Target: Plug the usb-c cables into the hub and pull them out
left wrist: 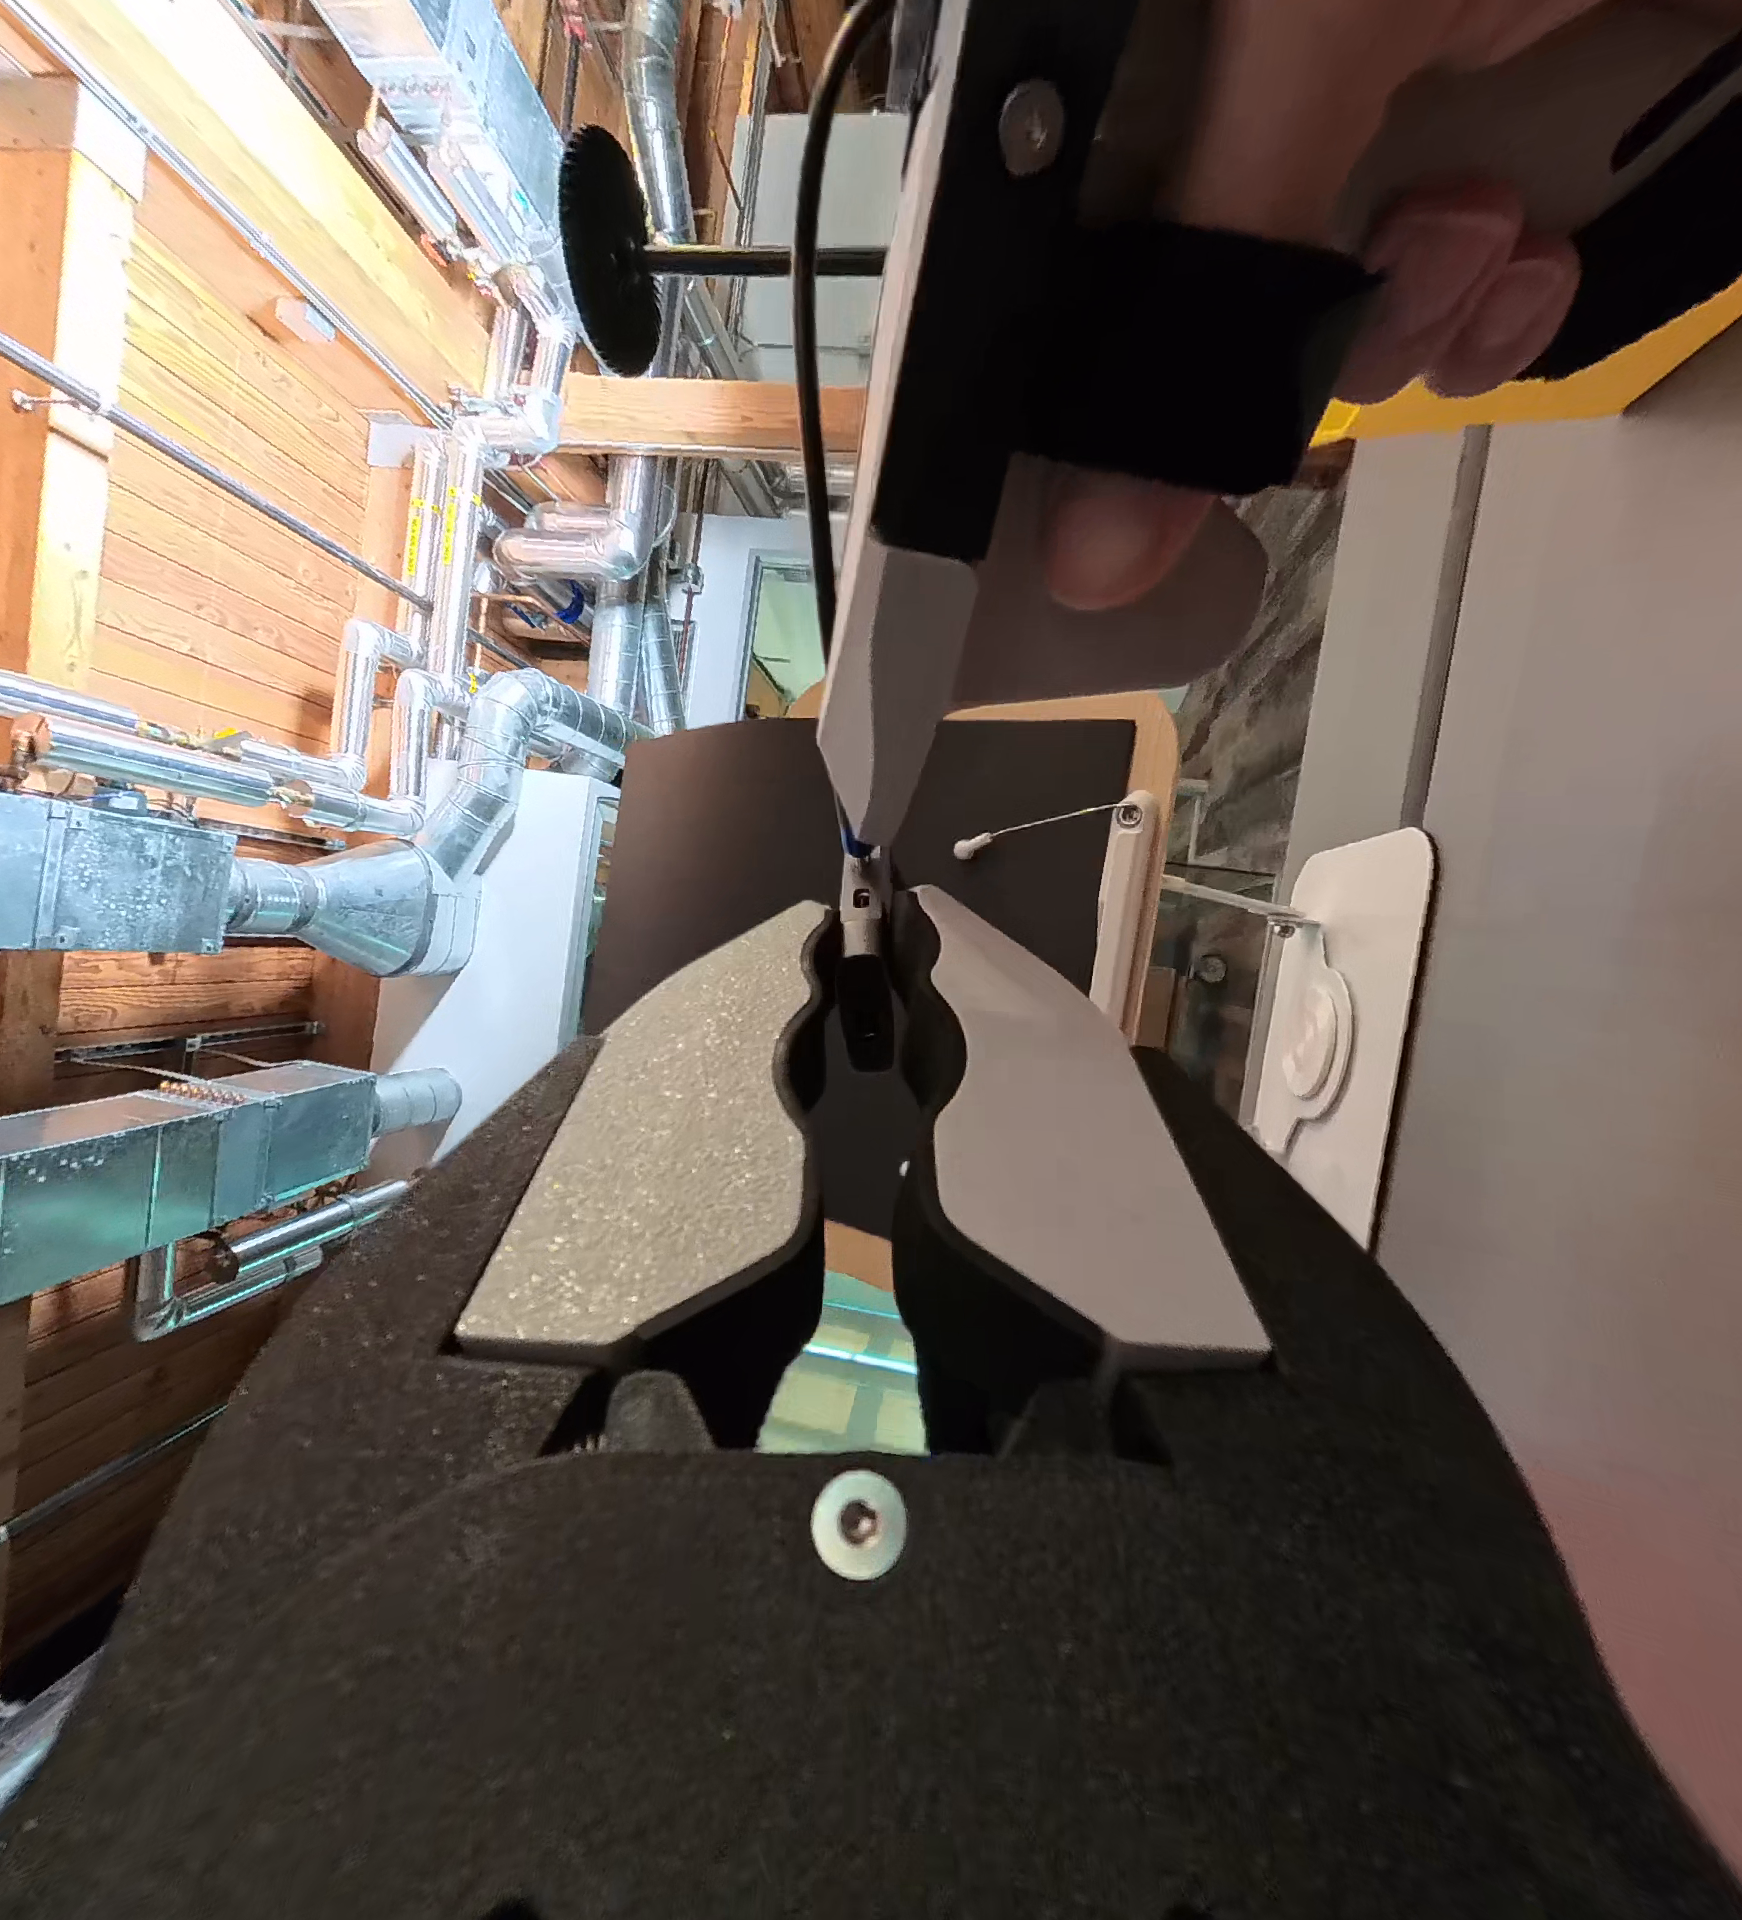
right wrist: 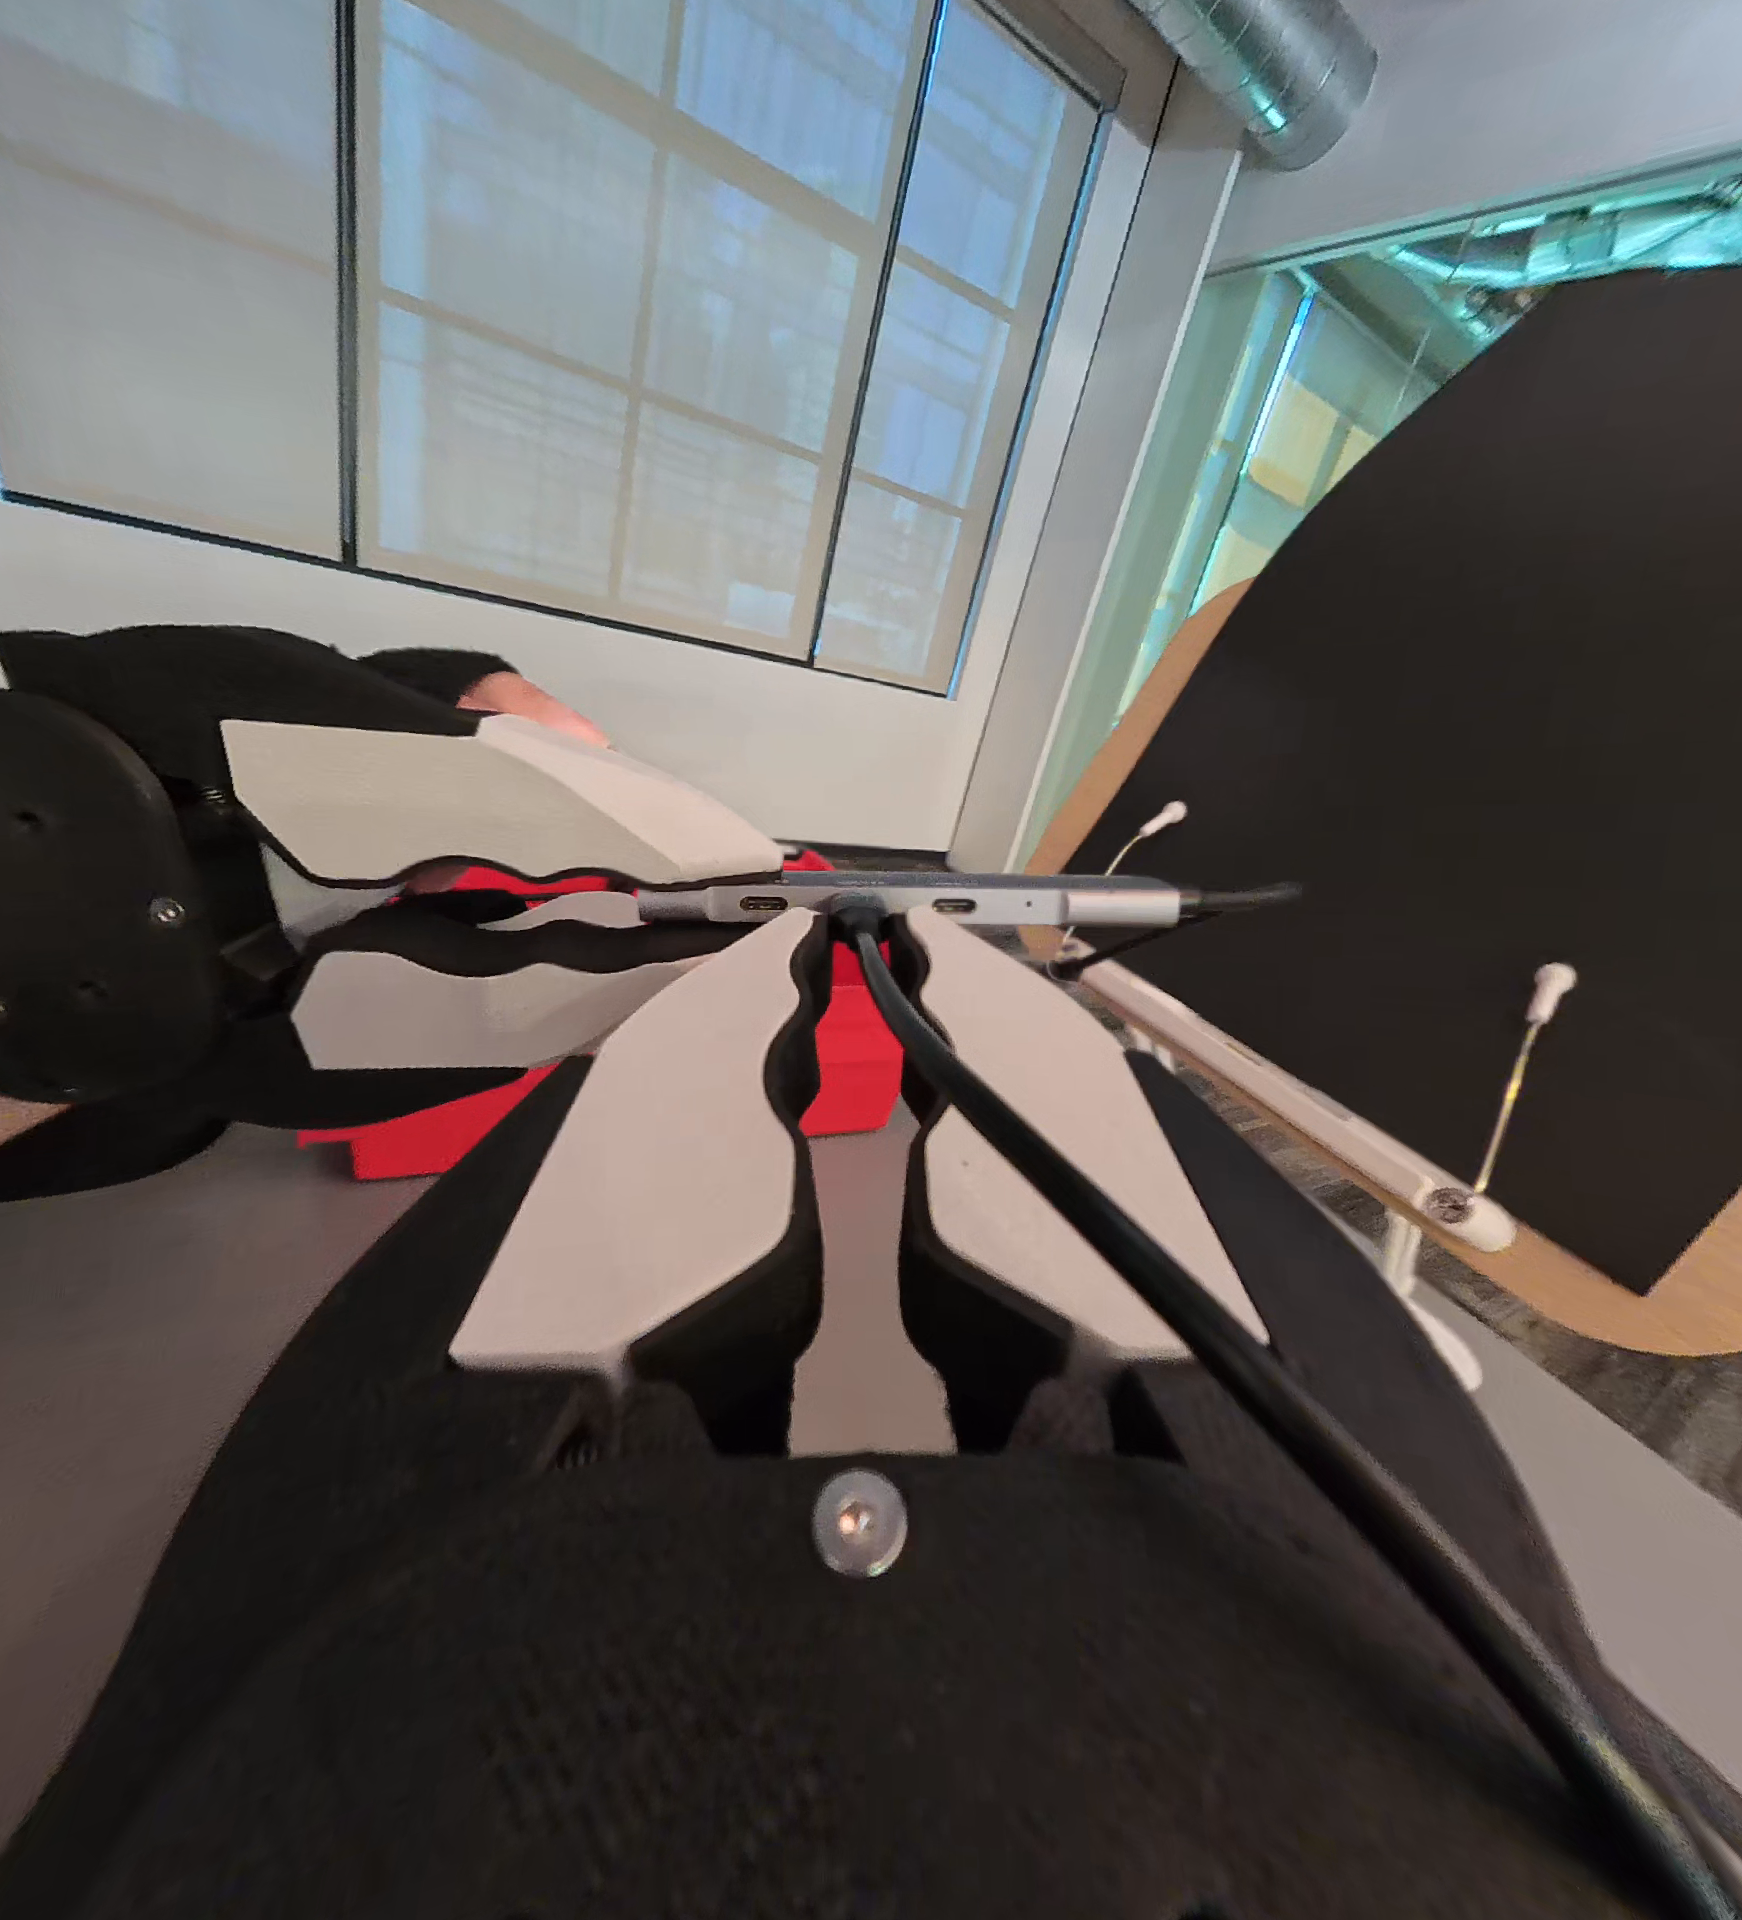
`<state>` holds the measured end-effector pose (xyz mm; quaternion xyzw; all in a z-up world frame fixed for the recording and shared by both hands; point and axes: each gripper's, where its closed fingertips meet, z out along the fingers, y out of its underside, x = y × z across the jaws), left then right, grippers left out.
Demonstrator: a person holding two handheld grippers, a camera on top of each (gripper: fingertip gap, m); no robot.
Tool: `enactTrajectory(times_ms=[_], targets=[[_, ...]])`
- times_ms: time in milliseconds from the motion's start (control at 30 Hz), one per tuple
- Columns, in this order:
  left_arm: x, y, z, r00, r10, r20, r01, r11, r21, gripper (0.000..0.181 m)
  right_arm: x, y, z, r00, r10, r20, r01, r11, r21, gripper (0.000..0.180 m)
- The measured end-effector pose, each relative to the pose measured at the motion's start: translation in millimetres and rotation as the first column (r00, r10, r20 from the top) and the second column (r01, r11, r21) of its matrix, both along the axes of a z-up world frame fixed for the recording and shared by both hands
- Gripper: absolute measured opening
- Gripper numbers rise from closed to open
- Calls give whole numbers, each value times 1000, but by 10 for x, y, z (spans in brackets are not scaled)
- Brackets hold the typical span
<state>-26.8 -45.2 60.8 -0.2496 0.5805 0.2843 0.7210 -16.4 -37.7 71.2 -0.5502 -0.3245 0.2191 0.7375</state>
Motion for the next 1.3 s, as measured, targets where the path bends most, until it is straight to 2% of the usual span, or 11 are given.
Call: enactTrajectory(times_ms=[333,533,733,1100,1300], targets=[[-2,-207,276,999,-6,42,-2,983,184,9,15,-292,311,993,-120,-22,121,948,296,11],[-20,-379,456,996,-32,87,9,968,250,9,3,-479,483,988,-151,-43,155,903,401,11],[-32,-424,511,993,-32,111,1,963,271,9,-9,-519,527,986,-155,-57,164,897,411,11],[-86,-398,502,994,-42,98,16,967,253,9,-65,-465,517,995,-104,-10,101,939,327,11],[-61,-440,501,996,-49,79,27,964,264,9,-71,-475,533,993,-121,-3,115,930,348,12]])
